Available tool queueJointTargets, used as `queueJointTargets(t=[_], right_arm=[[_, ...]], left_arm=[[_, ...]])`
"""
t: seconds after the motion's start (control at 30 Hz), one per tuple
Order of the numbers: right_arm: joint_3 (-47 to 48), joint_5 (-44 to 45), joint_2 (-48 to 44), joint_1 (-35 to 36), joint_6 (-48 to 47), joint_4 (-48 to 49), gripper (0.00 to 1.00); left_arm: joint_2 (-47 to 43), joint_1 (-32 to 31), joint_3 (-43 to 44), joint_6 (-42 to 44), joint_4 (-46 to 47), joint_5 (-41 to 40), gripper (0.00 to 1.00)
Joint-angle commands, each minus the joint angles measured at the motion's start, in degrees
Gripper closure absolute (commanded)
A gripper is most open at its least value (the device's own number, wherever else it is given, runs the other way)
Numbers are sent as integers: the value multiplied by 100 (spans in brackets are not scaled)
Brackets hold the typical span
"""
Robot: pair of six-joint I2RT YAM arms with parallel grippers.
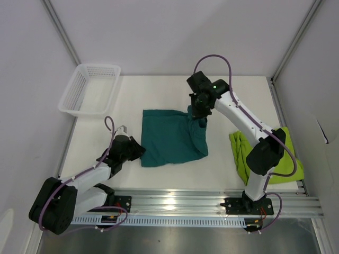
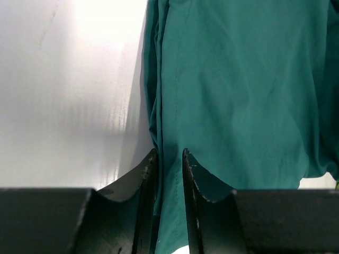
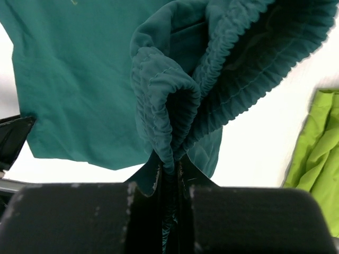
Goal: Fold and stack the shorts
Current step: Fold the shorts
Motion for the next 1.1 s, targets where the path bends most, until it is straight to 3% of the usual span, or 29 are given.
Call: queueJointTargets(t=[0.0,0.2,0.5,1.07], right_arm=[[579,444,378,274,304,-336,100],[1336,822,976,678,506,-644,100],[1784,761,994,1021,480,-697,100],[1908,172,1538,1435,620,66,100]], left_arm=[[-212,-33,-17,165,-303,-309,71],[191,-33,-131,297,-119,-239,72],[499,-33,-87,376,22,-186,73],[570,-33,-131,403,119,-125,76]])
